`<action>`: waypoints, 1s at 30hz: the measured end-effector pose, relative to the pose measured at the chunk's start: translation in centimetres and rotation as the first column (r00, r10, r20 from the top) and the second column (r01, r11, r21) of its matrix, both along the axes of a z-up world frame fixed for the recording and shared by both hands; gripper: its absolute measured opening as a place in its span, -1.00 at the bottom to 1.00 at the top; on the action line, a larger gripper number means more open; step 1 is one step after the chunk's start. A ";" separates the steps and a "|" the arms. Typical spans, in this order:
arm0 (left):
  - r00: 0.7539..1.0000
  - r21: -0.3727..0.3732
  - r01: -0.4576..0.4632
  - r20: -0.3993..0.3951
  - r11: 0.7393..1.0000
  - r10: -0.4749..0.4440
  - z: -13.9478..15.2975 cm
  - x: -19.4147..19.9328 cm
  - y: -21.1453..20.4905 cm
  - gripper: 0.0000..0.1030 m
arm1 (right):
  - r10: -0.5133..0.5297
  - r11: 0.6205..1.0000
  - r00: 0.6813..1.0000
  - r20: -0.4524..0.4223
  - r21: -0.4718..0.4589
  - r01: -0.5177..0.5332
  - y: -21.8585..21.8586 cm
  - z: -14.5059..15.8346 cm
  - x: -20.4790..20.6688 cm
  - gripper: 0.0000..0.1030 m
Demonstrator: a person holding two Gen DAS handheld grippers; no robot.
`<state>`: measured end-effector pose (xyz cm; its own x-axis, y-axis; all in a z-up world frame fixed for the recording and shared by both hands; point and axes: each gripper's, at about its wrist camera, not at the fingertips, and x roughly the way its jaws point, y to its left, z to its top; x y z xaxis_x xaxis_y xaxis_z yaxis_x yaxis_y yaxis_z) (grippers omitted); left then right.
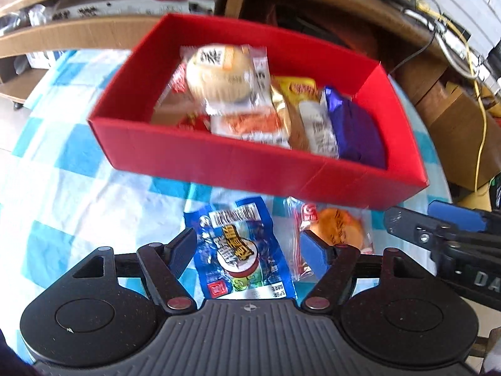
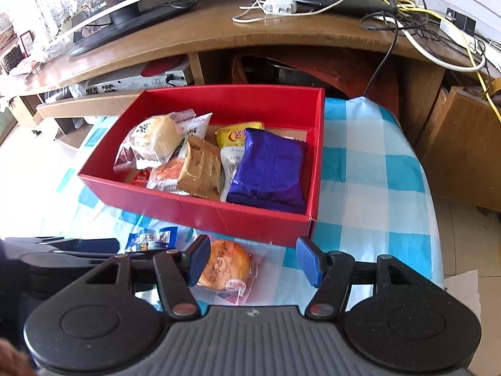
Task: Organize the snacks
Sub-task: 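Grasp the blue sausage packet with the left tool while the right tool grasps the round bread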
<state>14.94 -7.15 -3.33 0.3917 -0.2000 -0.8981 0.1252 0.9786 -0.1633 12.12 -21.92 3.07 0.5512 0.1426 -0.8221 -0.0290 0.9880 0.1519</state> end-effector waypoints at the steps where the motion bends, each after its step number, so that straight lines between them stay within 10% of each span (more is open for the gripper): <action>1: 1.000 0.009 0.003 -0.006 1.000 -0.003 -0.4 0.0 -0.2 0.52 | 0.000 1.000 1.000 -0.003 0.000 0.000 -0.1 -0.1 0.0 0.57; 9: 0.999 0.021 -0.019 -0.030 1.000 0.020 -1.7 0.4 0.4 0.61 | 0.012 1.000 0.998 -0.057 0.001 -0.012 0.1 -1.8 0.5 0.58; 22: 0.999 0.015 0.024 -0.039 1.000 -0.023 -0.7 -1.3 2.3 0.16 | -0.048 0.992 0.988 -0.143 0.112 0.065 0.3 -4.5 2.7 0.77; 30: 0.999 0.014 0.018 -0.041 1.000 -0.017 -0.5 -1.6 3.0 0.49 | -0.024 0.992 0.985 -0.170 0.121 0.045 2.7 -6.1 4.2 1.00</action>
<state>13.34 -4.12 -3.85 0.3514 -0.1937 -0.9159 0.1359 0.9786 -0.1548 16.33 -19.18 -3.07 0.4131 0.2322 -0.8806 0.0409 0.9612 0.2727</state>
